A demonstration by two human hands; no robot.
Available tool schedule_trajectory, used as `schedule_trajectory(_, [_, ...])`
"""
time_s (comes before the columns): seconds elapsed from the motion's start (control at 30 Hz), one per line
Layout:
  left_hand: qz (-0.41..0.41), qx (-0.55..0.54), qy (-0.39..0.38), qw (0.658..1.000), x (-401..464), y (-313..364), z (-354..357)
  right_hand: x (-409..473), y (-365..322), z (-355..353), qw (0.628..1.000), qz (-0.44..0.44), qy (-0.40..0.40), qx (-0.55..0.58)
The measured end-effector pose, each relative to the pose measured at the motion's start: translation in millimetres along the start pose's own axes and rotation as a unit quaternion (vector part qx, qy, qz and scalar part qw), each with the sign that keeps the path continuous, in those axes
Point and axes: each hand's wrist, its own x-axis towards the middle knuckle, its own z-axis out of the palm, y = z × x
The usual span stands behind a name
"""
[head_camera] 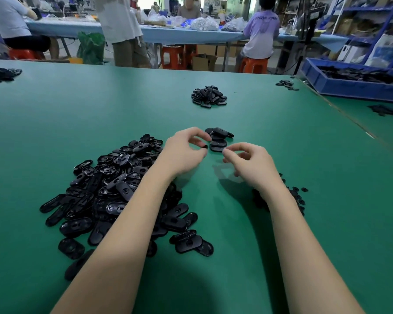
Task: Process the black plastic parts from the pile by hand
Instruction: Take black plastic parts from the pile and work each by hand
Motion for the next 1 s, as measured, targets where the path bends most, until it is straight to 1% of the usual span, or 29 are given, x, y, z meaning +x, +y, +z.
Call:
schedule_trajectory(0.07, [-0.026, -0.125, -0.040, 0.991, -1.6, 7.5, 2.7, -3.2, -6.5, -1.5, 0.996, 0.027, -0.036, 0.071])
schedule_trajectory(0.1, [-0.036, -0.169, -0.061, 0.983, -3.0, 9.8, 3.9, -4.7, -8.6, -2.4, 0.994, 0.033, -0.051, 0.087])
schedule_trajectory(0.17, [-0.041, -0.208, -0.086, 0.973, -5.3, 10.8, 4.8, -6.0, -9.9, -3.8, 0.994, 0.026, -0.054, 0.090])
schedule_trajectory(0.27, [-0.025, -0.173, -0.094, 0.980, -6.9, 8.0, 3.2, -5.9, -9.5, -7.1, 0.994, 0.018, -0.015, 0.106])
schedule_trajectory(0.4, [0.001, -0.132, -0.124, 0.983, -8.1, 8.7, 5.1, -4.7, -10.9, -11.7, 0.992, 0.018, -0.019, 0.127])
schedule_trajectory(0.5, [0.007, -0.130, -0.113, 0.985, -8.9, 9.3, 7.3, -4.6, -11.6, -14.8, 0.993, 0.033, -0.031, 0.113])
schedule_trajectory(0.57, [0.008, -0.124, -0.098, 0.987, -7.8, 8.1, 7.7, -3.4, -10.7, -18.6, 0.994, 0.041, -0.014, 0.100])
schedule_trajectory(0.63, [0.004, -0.127, -0.088, 0.988, -6.2, 6.8, 7.9, -0.6, -7.6, -26.8, 0.998, 0.041, 0.034, 0.038])
schedule_trajectory(0.7, [0.001, -0.130, -0.084, 0.988, -5.0, 5.8, 8.2, 1.4, -2.4, -39.2, 0.994, 0.048, 0.061, -0.083])
schedule_trajectory(0.77, [-0.003, -0.130, -0.085, 0.988, -4.7, 5.0, 9.0, 0.6, 0.7, -51.4, 0.977, 0.075, 0.036, -0.194])
schedule_trajectory(0.8, [-0.003, -0.130, -0.087, 0.988, -4.6, 4.7, 9.4, -0.2, 0.9, -56.1, 0.969, 0.089, 0.015, -0.230])
schedule_trajectory(0.9, [-0.002, -0.127, -0.092, 0.988, -4.3, 3.8, 9.6, -3.9, -3.5, -63.0, 0.947, 0.114, -0.040, -0.296])
schedule_trajectory(1.0, [-0.001, -0.128, -0.094, 0.987, -4.1, 3.6, 9.5, -5.4, -4.8, -61.7, 0.931, 0.124, -0.054, -0.338])
